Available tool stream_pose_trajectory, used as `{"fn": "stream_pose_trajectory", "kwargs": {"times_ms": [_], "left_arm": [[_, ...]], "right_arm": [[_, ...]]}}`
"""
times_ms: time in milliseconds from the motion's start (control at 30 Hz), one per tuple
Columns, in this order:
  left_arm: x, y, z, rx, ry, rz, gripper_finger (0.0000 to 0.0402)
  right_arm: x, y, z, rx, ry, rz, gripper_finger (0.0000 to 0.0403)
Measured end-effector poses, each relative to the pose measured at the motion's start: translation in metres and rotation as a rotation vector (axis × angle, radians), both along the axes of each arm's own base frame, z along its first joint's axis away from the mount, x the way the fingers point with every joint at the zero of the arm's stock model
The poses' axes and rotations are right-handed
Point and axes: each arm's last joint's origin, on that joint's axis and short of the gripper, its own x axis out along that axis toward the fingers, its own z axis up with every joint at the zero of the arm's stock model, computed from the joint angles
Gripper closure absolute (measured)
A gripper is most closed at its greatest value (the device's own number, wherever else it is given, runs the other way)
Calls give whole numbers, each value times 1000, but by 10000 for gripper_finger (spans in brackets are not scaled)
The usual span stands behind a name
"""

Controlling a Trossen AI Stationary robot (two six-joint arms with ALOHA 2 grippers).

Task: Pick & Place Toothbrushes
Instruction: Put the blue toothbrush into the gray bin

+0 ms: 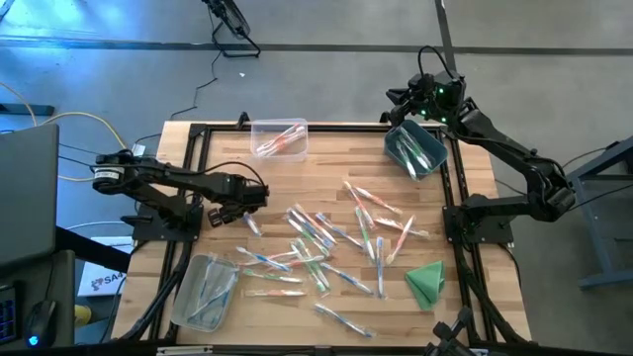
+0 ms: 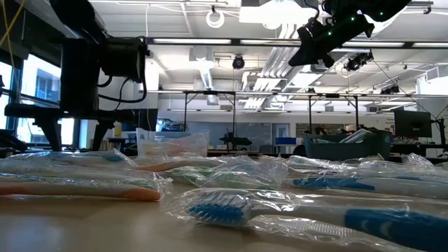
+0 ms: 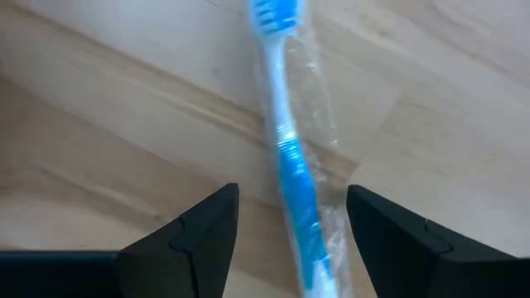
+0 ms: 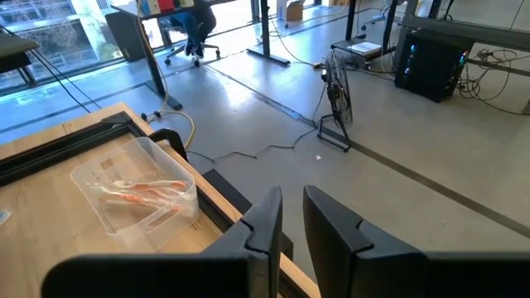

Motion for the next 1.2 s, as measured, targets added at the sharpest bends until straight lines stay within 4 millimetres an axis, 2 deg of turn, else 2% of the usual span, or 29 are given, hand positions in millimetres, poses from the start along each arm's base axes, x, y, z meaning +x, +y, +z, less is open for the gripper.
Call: {"fn": "stream_pose_trajectory", "kwargs": {"times_ms": [233,533,733,933,1200], "left_arm": [[-1,0,-3,10,-13,0,193],[-2,0,-4,14,-9,-2,293],[-1,0,-4,18,-16,-2,336],[0,0,-4,21,-20,-2,355],[0,0,-4,15,-24,-2,358]], "right_arm": [[0,0,0,2,-1,-1,357],[0,0,0,-1,2,1,357],[0,0,0,-2,4,1,357],[0,0,0,-3,5,-2,357],[0,0,-1,7,13,-3,357]]}}
